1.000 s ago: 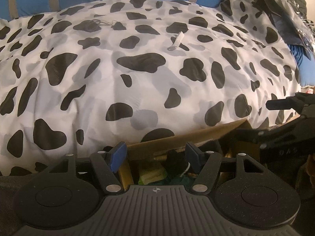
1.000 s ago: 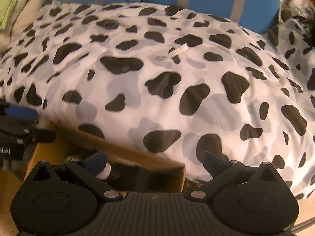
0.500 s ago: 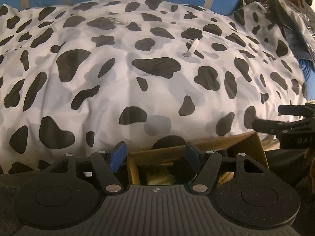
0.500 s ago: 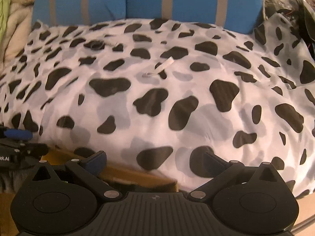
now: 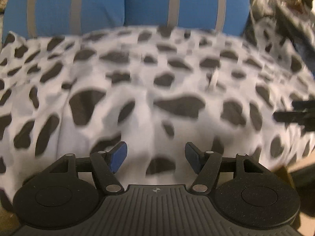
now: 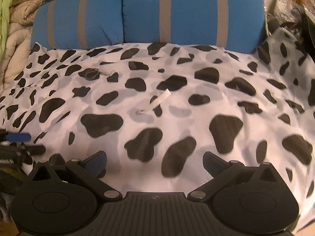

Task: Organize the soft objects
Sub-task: 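Move both tools from the box back over the bedsheet, then grasp the white strap with the right gripper while the left lowers toward the grey earphone cable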

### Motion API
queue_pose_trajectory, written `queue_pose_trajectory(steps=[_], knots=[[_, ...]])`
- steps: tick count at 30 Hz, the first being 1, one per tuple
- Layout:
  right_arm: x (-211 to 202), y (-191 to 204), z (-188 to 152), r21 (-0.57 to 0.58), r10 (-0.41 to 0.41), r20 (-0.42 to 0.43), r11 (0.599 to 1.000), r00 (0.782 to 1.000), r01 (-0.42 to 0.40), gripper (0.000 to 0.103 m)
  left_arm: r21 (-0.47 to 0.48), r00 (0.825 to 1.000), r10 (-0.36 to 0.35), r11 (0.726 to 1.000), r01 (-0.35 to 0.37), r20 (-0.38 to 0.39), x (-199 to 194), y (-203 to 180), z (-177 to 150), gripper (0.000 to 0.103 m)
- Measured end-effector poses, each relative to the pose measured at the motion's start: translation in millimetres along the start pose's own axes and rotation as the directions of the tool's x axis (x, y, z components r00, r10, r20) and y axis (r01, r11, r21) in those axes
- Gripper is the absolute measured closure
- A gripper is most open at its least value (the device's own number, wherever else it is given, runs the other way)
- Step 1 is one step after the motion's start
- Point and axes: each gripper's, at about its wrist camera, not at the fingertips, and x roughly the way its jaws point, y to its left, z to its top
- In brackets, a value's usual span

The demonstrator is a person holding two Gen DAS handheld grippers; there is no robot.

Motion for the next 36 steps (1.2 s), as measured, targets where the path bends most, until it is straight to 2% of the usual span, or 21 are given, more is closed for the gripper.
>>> queue_pose_trajectory(steps=[3,8,12,15,20,28,31,36], knots=[[10,-1,8,-0.009,0.034,0.014,0.999,0.999,-0.034,0.000,0.024,0.999,-0.004,1.000,0.003,0.042,5,-1,15,0.038],[32,-4,20,-0.007,0.061,-0.004,0.998,0.998,-0.061,0.000,0.013,0.999,0.023,1.000,-0.024,0.022,25,4,33,0.039],[46,-7,28,0.004,0.075,-0.010,0.997,0.997,-0.075,0.001,-0.017,0.999,0.007,1.000,-0.006,0.031,32,9,46,0.038],[57,-10,33,0.019,0.087,-0.017,0.996,0.996,-0.087,0.007,-0.001,0.999,0.005,1.000,-0.005,0.040,41,7,54,0.039],[75,-14,43,0.031,0.099,-0.021,0.995,0.995,-0.098,0.012,0.035,0.999,0.022,0.999,-0.024,0.040,57,8,65,0.038],[107,-11,59,0.027,0.136,-0.043,0.991,0.990,-0.135,0.017,0.007,0.999,0.007,1.000,-0.008,0.032,73,12,87,0.038],[122,-11,63,0.032,0.128,-0.066,0.991,0.990,-0.126,0.024,0.024,1.000,0.007,1.000,-0.008,0.029,80,10,93,0.038],[141,-15,69,0.041,0.110,-0.078,0.993,0.991,-0.107,0.028,0.033,1.000,0.003,0.999,-0.004,0.028,91,13,104,0.038]])
